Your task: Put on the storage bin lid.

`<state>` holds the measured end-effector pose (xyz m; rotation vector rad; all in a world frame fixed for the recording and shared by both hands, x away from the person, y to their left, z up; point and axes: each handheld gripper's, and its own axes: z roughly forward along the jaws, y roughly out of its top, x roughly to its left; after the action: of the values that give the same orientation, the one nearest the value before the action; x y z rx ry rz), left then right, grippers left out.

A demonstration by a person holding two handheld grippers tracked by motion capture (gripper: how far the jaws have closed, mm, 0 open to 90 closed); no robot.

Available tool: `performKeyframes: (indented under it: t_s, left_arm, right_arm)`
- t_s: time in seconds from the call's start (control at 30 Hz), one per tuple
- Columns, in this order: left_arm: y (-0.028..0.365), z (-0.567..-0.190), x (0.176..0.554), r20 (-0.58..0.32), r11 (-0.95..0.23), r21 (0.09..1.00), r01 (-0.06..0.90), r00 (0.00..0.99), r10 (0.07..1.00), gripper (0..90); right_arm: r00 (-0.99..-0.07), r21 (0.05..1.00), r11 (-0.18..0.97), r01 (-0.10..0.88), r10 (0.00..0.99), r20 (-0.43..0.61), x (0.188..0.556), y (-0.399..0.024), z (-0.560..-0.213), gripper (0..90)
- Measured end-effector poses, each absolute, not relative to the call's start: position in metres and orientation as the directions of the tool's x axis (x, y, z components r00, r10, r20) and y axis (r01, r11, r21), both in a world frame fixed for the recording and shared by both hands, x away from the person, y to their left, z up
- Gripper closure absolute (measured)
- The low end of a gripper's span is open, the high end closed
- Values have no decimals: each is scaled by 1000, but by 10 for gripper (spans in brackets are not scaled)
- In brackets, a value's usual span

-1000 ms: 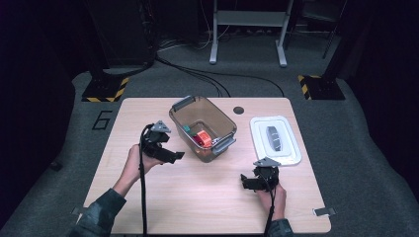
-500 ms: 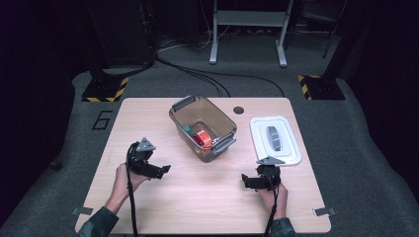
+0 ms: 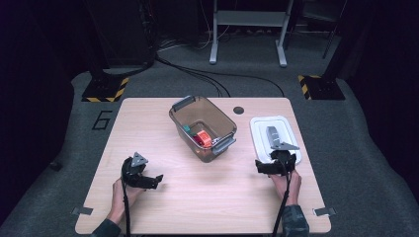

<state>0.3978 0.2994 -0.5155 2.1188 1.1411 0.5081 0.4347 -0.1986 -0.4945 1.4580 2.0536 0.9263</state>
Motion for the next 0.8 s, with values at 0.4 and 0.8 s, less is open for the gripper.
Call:
performKeyframes:
  t_s: [0.4, 0.8]
  left_arm:
    - [303, -530, 396, 0, -371, 715, 592, 531, 848, 0]
    - [303, -531, 394, -2, -366, 717, 594, 526, 850, 0]
  right_arm:
    - [-243, 716, 173, 677, 970, -4, 493, -222, -494, 188]
    - [-178, 694, 159, 702, 983, -45, 521, -218, -498, 652]
